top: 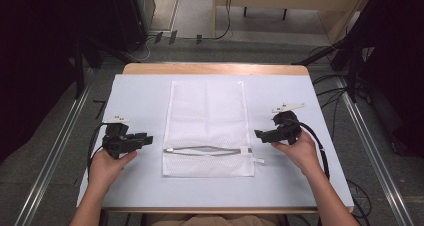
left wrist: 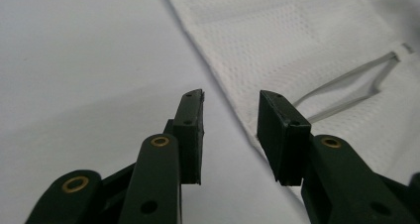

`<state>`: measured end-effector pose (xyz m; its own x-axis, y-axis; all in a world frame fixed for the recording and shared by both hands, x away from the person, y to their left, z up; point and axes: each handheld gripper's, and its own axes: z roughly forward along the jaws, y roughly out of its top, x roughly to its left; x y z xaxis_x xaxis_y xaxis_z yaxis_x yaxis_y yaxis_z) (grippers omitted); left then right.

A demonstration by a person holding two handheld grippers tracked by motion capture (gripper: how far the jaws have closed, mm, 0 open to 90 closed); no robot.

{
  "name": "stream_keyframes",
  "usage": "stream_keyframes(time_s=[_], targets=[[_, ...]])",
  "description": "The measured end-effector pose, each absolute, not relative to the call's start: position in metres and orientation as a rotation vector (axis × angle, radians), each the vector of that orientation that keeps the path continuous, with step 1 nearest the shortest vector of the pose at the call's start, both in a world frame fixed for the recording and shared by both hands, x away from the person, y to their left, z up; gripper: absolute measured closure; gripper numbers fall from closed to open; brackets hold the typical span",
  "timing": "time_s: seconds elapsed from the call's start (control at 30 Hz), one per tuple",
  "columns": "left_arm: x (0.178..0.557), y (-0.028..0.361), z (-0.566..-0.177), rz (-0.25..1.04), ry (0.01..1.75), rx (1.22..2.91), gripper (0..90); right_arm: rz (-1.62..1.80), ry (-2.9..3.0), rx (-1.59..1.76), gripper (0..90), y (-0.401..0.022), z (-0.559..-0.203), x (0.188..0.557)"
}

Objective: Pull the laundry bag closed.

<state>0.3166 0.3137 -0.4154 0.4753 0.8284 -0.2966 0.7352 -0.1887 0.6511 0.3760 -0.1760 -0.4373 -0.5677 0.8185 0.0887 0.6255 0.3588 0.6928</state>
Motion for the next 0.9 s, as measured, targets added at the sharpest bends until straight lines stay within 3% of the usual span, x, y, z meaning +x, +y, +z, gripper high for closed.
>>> stream_keyframes(time_s=[0.13, 0.27, 0.57, 0.9], targets=[[0.318, 0.311, -0.417, 0.117, 1.292, 1.992, 52.7, 1.093, 2.331, 1.240, 15.5, -0.174, -0.430, 0.371], [0.319, 0.312, -0.418, 0.084, 1.298, 2.009, 49.2, 1.126, 2.375, 1.238, 31.2, -0.173, -0.427, 0.371], [0.321, 0.311, -0.420, 0.031, 1.265, 2.005, 37.3, 1.072, 2.403, 1.150, 38.9, -0.159, -0.423, 0.363], [0.320, 0.308, -0.421, 0.034, 1.268, 2.008, 41.7, 1.097, 2.410, 1.124, 43.4, -0.144, -0.417, 0.356]])
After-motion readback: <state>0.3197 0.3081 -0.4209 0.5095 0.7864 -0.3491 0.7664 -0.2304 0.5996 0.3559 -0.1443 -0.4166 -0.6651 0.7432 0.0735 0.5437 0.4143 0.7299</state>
